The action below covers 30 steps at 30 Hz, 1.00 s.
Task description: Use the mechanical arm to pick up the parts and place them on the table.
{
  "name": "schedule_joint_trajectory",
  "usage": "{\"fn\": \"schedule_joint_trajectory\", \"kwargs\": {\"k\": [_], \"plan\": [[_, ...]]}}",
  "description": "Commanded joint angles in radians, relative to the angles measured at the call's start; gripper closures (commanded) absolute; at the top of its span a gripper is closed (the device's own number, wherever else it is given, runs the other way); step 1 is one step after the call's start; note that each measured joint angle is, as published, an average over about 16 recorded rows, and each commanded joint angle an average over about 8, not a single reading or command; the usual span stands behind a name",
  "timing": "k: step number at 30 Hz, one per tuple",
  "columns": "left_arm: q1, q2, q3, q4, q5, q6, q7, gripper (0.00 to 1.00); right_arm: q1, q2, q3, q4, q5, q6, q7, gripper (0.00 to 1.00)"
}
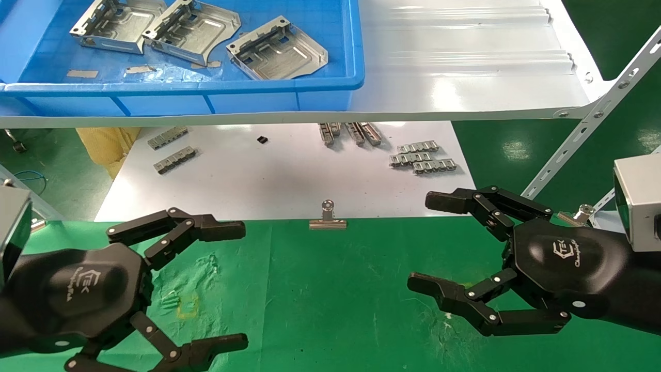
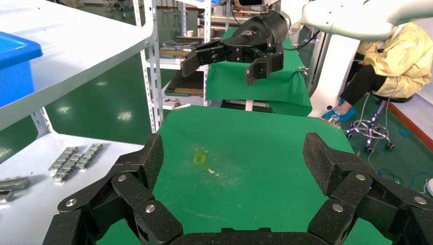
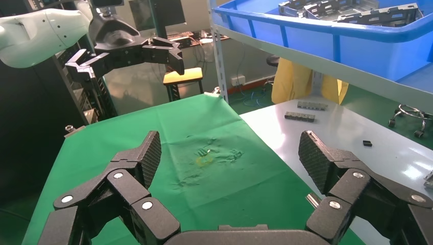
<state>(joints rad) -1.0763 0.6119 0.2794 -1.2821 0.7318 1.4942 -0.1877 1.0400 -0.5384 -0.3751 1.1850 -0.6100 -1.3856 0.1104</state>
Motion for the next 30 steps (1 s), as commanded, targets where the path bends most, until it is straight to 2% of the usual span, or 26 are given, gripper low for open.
{"fn": "schedule_joint_trajectory", "kwargs": {"k": [1,13,14,21,22,30], "plan": [[0.000,0.000,0.000,0.000,0.000,0.000,0.000,0.00,0.000,0.000,0.000,0.000,0.000,0.000,0.000,0.00],[0.000,0.000,0.000,0.000,0.000,0.000,0.000,0.00,0.000,0.000,0.000,0.000,0.000,0.000,0.000,0.00],[0.000,0.000,0.000,0.000,0.000,0.000,0.000,0.00,0.000,0.000,0.000,0.000,0.000,0.000,0.000,0.10],[0.000,0.000,0.000,0.000,0.000,0.000,0.000,0.00,0.000,0.000,0.000,0.000,0.000,0.000,0.000,0.98],[0.000,0.000,0.000,0.000,0.000,0.000,0.000,0.00,0.000,0.000,0.000,0.000,0.000,0.000,0.000,1.00],[-0.017,0.011,-0.002,0.018,0.007,-0.035,-0.012,0.00,0.000,0.000,0.000,0.000,0.000,0.000,0.000,1.00]]}}
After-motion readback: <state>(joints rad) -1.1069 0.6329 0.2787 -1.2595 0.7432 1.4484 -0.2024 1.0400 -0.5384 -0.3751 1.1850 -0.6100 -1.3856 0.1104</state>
